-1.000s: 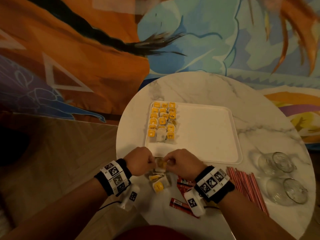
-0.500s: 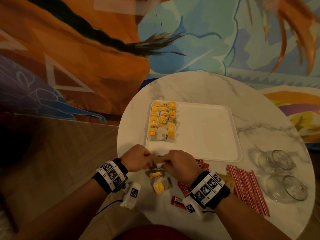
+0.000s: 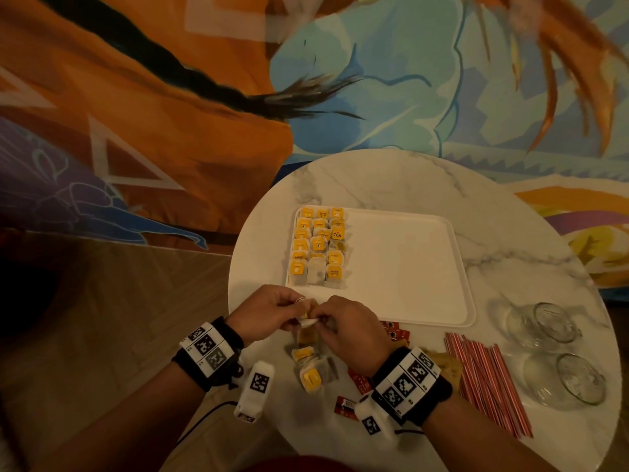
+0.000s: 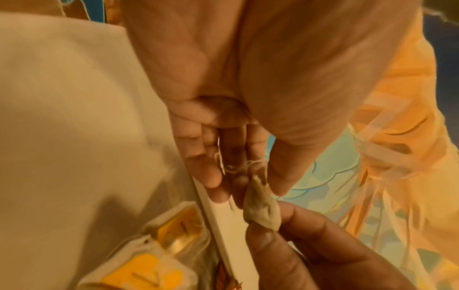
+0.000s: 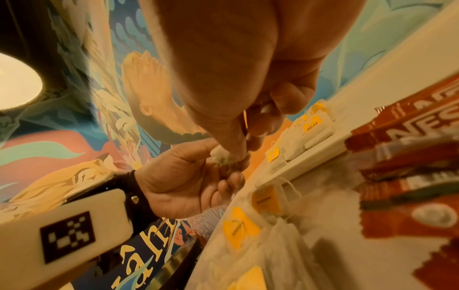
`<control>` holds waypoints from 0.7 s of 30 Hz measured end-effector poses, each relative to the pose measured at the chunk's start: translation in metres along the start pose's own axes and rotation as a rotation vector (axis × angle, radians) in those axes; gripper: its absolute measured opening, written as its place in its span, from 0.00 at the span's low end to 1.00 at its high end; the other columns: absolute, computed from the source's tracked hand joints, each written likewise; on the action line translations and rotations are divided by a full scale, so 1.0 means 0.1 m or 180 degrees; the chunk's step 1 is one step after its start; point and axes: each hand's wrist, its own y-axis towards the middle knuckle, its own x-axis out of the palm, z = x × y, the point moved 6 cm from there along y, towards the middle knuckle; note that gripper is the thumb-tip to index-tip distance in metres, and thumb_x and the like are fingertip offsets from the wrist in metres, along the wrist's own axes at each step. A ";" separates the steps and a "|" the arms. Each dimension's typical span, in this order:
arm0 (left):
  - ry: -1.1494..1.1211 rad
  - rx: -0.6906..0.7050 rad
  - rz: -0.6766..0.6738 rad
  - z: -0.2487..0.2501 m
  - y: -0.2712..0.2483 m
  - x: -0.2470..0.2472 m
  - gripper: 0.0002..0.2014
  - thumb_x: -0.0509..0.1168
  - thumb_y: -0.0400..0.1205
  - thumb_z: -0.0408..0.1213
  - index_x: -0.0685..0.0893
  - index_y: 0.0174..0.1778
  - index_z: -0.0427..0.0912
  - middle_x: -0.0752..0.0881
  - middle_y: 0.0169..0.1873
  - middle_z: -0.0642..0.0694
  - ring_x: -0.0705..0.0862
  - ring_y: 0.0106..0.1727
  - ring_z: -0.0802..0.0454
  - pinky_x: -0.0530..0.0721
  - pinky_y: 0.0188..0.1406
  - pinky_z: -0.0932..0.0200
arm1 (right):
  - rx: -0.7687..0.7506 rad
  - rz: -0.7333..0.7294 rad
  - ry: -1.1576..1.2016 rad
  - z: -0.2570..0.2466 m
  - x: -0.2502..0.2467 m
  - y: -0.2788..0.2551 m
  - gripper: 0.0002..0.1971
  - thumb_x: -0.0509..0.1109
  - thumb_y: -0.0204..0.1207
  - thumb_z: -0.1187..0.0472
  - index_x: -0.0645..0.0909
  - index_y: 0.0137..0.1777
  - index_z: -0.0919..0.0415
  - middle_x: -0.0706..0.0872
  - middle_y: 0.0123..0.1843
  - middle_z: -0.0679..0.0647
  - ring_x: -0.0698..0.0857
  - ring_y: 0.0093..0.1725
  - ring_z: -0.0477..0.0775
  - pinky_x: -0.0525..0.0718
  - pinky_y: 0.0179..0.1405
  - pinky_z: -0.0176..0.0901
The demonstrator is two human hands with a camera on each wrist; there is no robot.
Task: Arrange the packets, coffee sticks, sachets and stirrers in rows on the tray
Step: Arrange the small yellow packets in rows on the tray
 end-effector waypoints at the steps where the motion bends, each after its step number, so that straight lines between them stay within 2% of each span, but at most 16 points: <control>1: -0.0079 0.0008 0.0000 0.00 0.01 0.00 0.07 0.69 0.85 0.36 0.91 0.52 0.37 0.91 0.37 0.47 0.87 0.35 0.59 0.84 0.37 0.66 | 0.0018 0.0011 0.0049 0.01 0.01 0.01 0.12 0.65 0.77 0.52 0.87 0.56 0.48 0.87 0.48 0.46 0.85 0.47 0.50 0.83 0.45 0.50; 5: -0.0181 0.0044 0.0248 -0.02 0.04 -0.09 0.04 0.70 0.84 0.34 0.89 0.51 0.39 0.91 0.42 0.46 0.90 0.43 0.53 0.86 0.39 0.62 | 0.0112 -0.0019 0.0204 0.08 0.02 0.05 0.08 0.69 0.78 0.52 0.87 0.54 0.46 0.89 0.49 0.44 0.86 0.47 0.46 0.84 0.47 0.47; 8: -0.0396 -0.0060 0.0297 -0.07 0.06 -0.15 0.06 0.69 0.85 0.35 0.89 0.53 0.37 0.92 0.46 0.44 0.90 0.48 0.50 0.88 0.43 0.56 | 0.0273 -0.0398 -0.0073 0.14 0.09 0.06 0.09 0.67 0.79 0.52 0.88 0.54 0.48 0.89 0.48 0.47 0.85 0.46 0.50 0.84 0.46 0.51; 9: -0.0545 -0.0104 0.0287 -0.09 0.06 -0.16 0.07 0.68 0.85 0.34 0.88 0.54 0.35 0.92 0.46 0.43 0.90 0.49 0.49 0.89 0.45 0.54 | 0.0306 -0.0554 -0.0169 0.14 0.12 0.06 0.10 0.67 0.79 0.53 0.88 0.55 0.49 0.89 0.48 0.48 0.86 0.47 0.52 0.83 0.46 0.49; 11: -0.0831 -0.0180 0.0265 -0.10 0.06 -0.17 0.09 0.65 0.86 0.32 0.85 0.56 0.30 0.92 0.49 0.37 0.90 0.52 0.43 0.89 0.48 0.50 | 0.0326 -0.0759 -0.0296 0.13 0.19 0.06 0.12 0.67 0.79 0.53 0.88 0.59 0.49 0.90 0.51 0.50 0.86 0.50 0.55 0.79 0.44 0.45; 13: -0.1061 -0.0208 0.0187 -0.09 0.05 -0.16 0.09 0.62 0.87 0.31 0.84 0.57 0.30 0.90 0.54 0.30 0.89 0.54 0.37 0.89 0.54 0.43 | 0.0325 -0.0832 -0.0388 0.11 0.24 0.07 0.14 0.67 0.80 0.50 0.86 0.63 0.47 0.90 0.53 0.50 0.87 0.53 0.56 0.81 0.46 0.45; 15: -0.1268 -0.0209 0.0064 -0.07 0.03 -0.13 0.08 0.60 0.87 0.30 0.83 0.55 0.32 0.89 0.56 0.28 0.89 0.54 0.35 0.86 0.60 0.38 | 0.0300 -0.0864 -0.0502 0.10 0.29 0.08 0.16 0.66 0.80 0.47 0.84 0.66 0.44 0.91 0.57 0.49 0.87 0.56 0.56 0.83 0.51 0.47; 17: -0.1361 -0.0210 0.0005 -0.07 0.02 -0.12 0.07 0.59 0.87 0.30 0.82 0.50 0.36 0.89 0.56 0.28 0.89 0.53 0.34 0.84 0.61 0.36 | 0.0283 -0.0860 -0.0602 0.11 0.34 0.09 0.16 0.65 0.79 0.47 0.83 0.65 0.43 0.90 0.58 0.50 0.87 0.56 0.57 0.84 0.51 0.48; 19: -0.1363 -0.0211 0.0000 -0.07 0.02 -0.12 0.06 0.58 0.87 0.28 0.79 0.46 0.37 0.90 0.54 0.28 0.89 0.51 0.34 0.85 0.59 0.38 | 0.0288 -0.0819 -0.0619 0.12 0.36 0.09 0.14 0.66 0.78 0.49 0.84 0.61 0.46 0.90 0.56 0.50 0.88 0.54 0.58 0.83 0.47 0.47; 21: -0.1329 -0.0215 0.0057 -0.10 0.03 -0.12 0.05 0.58 0.86 0.27 0.78 0.47 0.36 0.89 0.46 0.29 0.90 0.47 0.35 0.86 0.56 0.39 | 0.0320 -0.0728 -0.0539 0.14 0.34 0.10 0.09 0.68 0.78 0.48 0.84 0.55 0.48 0.88 0.53 0.49 0.86 0.52 0.55 0.78 0.44 0.44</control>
